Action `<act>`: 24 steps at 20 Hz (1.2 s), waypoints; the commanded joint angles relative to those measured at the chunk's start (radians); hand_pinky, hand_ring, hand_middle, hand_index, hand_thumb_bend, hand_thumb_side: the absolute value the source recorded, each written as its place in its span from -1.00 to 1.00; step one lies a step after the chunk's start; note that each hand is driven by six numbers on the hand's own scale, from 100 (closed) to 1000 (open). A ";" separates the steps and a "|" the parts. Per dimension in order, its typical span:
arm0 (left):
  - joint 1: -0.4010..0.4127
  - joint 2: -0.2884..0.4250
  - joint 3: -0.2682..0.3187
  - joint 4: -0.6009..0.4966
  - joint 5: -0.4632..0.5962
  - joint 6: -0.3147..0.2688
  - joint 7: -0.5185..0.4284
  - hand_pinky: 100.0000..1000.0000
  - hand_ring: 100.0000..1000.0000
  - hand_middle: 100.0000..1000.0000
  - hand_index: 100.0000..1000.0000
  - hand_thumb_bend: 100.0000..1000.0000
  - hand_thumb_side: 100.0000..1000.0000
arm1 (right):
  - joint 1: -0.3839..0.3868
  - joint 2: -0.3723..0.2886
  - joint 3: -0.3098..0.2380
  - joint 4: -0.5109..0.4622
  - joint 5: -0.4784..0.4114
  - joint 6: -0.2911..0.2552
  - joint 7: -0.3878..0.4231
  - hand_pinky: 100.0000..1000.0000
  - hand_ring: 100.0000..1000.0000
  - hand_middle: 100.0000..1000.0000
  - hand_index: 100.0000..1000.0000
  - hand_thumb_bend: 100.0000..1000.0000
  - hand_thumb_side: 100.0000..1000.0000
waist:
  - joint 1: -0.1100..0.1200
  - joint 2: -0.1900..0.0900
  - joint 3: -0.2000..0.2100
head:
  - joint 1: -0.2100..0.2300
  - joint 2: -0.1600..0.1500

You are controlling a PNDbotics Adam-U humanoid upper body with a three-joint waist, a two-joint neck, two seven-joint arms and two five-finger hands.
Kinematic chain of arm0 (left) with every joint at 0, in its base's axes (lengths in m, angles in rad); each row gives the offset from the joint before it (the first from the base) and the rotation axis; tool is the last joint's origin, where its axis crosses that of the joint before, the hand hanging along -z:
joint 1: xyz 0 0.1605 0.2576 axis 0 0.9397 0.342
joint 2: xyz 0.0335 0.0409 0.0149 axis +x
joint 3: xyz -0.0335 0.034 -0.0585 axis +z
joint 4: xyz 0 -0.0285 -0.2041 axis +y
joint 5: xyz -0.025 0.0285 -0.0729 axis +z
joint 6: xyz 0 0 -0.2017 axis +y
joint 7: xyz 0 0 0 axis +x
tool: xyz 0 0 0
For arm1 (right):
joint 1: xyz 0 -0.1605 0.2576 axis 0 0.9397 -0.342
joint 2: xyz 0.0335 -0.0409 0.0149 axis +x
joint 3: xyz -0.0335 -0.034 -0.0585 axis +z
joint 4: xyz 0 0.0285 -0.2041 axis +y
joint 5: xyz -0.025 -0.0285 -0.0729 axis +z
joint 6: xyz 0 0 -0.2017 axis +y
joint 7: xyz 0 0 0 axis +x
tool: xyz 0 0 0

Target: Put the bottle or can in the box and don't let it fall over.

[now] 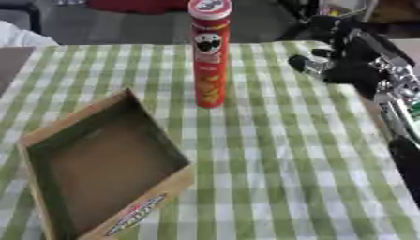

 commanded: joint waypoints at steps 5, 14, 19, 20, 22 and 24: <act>-0.007 0.021 0.004 -0.014 0.001 0.001 -0.005 0.68 0.71 0.44 0.50 0.08 0.29 | -0.084 0.026 0.013 0.099 0.008 -0.010 0.034 0.88 1.00 1.00 0.83 -0.09 -1.00 | 0.004 -0.011 0.007 | -0.005 -0.011; -0.012 0.018 0.000 -0.013 0.004 0.002 -0.010 0.68 0.71 0.44 0.50 0.08 0.29 | -0.147 0.090 0.022 0.192 0.011 -0.014 0.040 0.89 1.00 1.00 0.85 -0.05 -1.00 | 0.009 -0.006 0.010 | -0.009 -0.014; -0.015 0.017 -0.001 -0.013 0.004 0.002 -0.012 0.68 0.71 0.44 0.50 0.08 0.29 | -0.171 0.123 0.032 0.240 0.022 -0.018 0.053 0.90 1.00 1.00 0.86 -0.04 -1.00 | 0.010 -0.005 0.014 | -0.011 -0.018; -0.015 0.016 -0.001 -0.013 0.004 0.002 -0.012 0.68 0.71 0.44 0.50 0.08 0.29 | -0.176 0.129 0.033 0.249 0.022 -0.021 0.058 0.90 1.00 1.00 0.86 -0.03 -1.00 | 0.010 -0.005 0.015 | -0.011 -0.019; -0.016 0.016 -0.001 -0.013 0.005 0.002 -0.012 0.68 0.71 0.44 0.50 0.08 0.29 | -0.186 0.138 0.034 0.266 0.018 -0.031 0.071 0.91 1.00 1.00 0.86 -0.02 -1.00 | 0.010 -0.004 0.016 | -0.012 -0.022; -0.017 0.015 -0.002 -0.013 0.005 0.002 -0.013 0.68 0.71 0.44 0.50 0.07 0.29 | -0.194 0.145 0.034 0.283 0.015 -0.039 0.084 0.91 1.00 1.00 0.86 -0.02 -1.00 | 0.010 -0.003 0.017 | -0.012 -0.025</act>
